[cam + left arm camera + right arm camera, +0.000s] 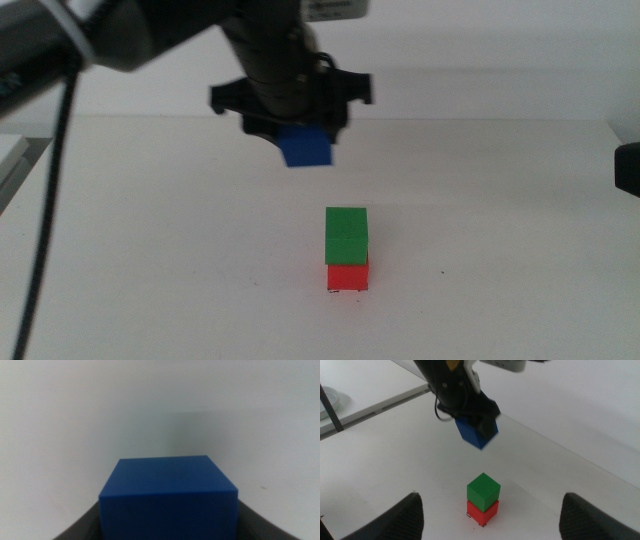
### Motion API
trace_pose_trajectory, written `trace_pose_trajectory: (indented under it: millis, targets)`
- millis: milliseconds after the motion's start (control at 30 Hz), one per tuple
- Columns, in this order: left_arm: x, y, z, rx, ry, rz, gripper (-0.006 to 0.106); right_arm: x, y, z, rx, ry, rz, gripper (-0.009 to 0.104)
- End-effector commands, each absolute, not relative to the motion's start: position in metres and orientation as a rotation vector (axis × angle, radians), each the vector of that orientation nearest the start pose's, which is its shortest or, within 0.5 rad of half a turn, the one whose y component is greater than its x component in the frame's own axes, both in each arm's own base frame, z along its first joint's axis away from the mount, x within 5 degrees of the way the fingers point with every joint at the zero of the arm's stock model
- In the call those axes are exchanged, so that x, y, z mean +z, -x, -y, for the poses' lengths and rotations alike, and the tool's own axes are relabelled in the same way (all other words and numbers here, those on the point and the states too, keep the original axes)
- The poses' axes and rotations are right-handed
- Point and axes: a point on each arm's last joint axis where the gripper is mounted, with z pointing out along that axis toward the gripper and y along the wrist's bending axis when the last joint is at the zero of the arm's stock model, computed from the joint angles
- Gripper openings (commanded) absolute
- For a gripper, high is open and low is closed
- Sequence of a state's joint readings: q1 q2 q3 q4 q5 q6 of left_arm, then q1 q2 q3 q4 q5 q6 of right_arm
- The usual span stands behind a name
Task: Stack red cubes first, then green, then blue cubes in a specific spot.
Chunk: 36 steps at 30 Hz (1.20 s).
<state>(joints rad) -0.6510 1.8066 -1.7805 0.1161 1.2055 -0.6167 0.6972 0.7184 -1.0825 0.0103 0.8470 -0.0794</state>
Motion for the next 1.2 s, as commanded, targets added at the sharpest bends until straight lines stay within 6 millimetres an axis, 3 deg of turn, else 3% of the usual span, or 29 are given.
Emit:
trace_pose_trajectory:
  millis: [0,267,867,1167]
  targets:
    - [0.342,-0.309,0.242,-0.235,-0.016,-2.737,-0.002,0.432,-0.086,-0.072,0.402,0.749,-1.831,0.093]
    - [0.315,-0.304,0.270,-0.218,-0.049,-2.806,-0.002,0.432,-0.086,-0.072,0.402,0.749,-1.831,0.093]
    - [0.278,-0.316,0.280,-0.137,-0.040,-2.875,-0.002,0.432,-0.086,-0.072,0.402,0.749,-1.831,0.093]
    - [0.275,-0.314,0.283,-0.173,-0.029,-2.906,-0.002,0.432,-0.086,-0.072,0.402,0.749,-1.831,0.093]
